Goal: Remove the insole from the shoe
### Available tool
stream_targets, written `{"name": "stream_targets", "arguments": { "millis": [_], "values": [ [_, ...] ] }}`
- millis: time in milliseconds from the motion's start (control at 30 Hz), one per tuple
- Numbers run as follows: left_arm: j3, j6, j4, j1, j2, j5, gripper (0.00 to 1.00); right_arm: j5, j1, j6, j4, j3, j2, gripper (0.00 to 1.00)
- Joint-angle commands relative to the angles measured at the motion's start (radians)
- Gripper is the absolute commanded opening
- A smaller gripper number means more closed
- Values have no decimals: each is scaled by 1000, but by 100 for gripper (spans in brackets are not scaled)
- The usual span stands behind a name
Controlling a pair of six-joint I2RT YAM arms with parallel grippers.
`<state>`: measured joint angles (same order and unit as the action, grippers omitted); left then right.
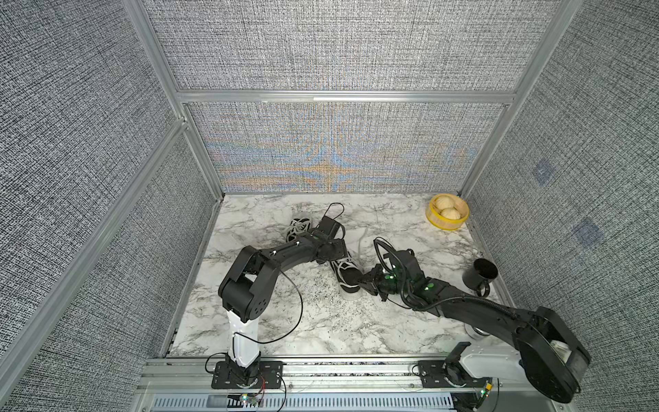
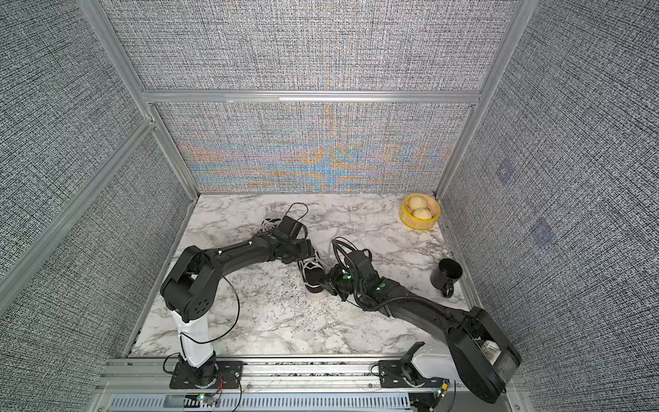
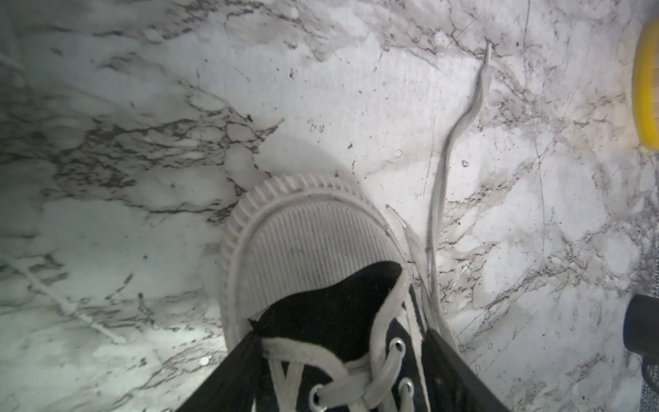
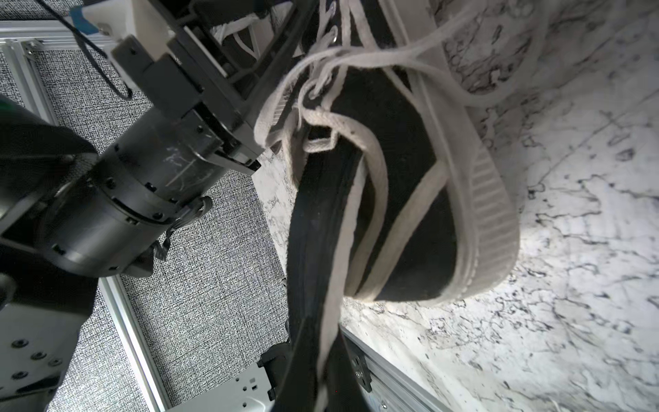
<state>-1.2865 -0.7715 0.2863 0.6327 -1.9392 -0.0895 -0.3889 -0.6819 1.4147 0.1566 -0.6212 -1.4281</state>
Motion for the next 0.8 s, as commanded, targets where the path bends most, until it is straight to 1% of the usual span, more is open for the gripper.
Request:
{"name": "stream_targets", "arguments": {
  "millis": [0, 133, 233, 333, 400, 467, 633, 700, 767],
  "values": [
    [18, 31, 67, -5, 6, 66, 72, -5, 6, -32, -21, -9, 11, 0],
    [31, 28, 81, -5, 95, 103, 73, -10, 14, -33, -16, 6, 20, 0],
    [64, 24, 85, -5, 128, 110, 77, -21, 18, -38, -9, 4, 14, 0],
    [111, 10, 59, -5, 100, 90, 83, -32, 21, -48, -2, -4, 0, 0],
    [101, 10, 19, -5, 50, 19, 83, -40, 21, -51, 3, -3, -6, 0],
    [61, 17, 16, -5, -12, -19, 79, -41, 20, -57, -2, -2, -5, 0],
    [-30, 34, 50, -10, -86, 32, 72, -31, 18, -91, -52, -1, 32, 0],
    [-66, 34, 61, -13, -115, 37, 66, -28, 19, -112, -95, 0, 63, 0],
    [-101, 33, 72, -13, -146, 40, 58, -32, 19, -142, -156, -1, 109, 0]
  ]
}}
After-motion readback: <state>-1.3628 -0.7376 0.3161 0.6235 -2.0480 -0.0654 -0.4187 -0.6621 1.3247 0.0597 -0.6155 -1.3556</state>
